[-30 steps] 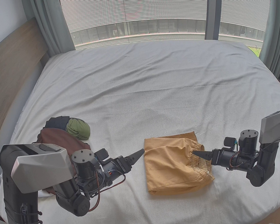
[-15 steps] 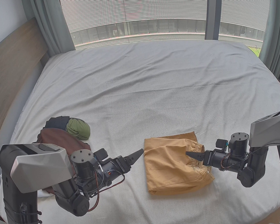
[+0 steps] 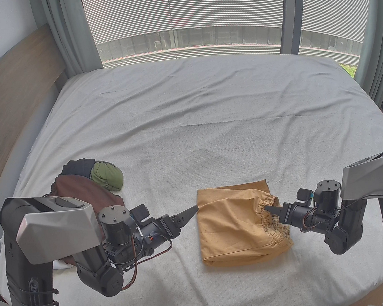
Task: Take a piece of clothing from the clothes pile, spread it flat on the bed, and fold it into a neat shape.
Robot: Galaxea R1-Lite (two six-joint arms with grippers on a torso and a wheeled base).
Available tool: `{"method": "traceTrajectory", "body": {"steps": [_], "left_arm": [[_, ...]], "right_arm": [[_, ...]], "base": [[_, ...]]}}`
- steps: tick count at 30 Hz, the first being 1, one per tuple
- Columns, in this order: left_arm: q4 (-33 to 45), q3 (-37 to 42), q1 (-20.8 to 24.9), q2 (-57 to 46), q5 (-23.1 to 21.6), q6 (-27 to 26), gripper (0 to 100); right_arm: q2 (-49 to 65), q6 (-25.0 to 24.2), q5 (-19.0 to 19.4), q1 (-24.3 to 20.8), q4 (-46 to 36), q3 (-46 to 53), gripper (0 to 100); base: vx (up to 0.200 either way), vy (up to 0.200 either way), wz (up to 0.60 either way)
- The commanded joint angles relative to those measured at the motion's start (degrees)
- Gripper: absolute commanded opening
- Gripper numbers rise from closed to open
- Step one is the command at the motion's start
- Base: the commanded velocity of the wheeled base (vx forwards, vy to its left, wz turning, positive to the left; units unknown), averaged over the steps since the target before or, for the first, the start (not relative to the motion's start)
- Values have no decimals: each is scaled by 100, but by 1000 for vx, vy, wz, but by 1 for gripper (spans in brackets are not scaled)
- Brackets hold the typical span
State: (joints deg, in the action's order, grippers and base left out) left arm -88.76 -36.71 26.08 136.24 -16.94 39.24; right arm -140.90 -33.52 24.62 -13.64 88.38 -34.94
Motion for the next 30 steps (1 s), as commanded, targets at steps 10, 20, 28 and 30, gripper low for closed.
{"method": "traceTrajectory", "body": {"steps": [10, 20, 28, 30], "left_arm": [[-1, 32, 20, 60, -2, -4, 100], [-1, 23, 38, 227, 42, -162, 100], [-1, 32, 38, 219, 51, -162, 100], [-1, 32, 38, 219, 42, -162, 100]], "right_arm": [[317, -119, 7, 389, -5, 49, 0], [230, -119, -2, 503, -5, 40, 0], [230, -84, -2, 503, -5, 66, 0], [238, -84, -2, 503, -5, 84, 100]], "base": [[0, 0, 0], [0, 0, 0], [0, 0, 0], [0, 0, 0]]}}
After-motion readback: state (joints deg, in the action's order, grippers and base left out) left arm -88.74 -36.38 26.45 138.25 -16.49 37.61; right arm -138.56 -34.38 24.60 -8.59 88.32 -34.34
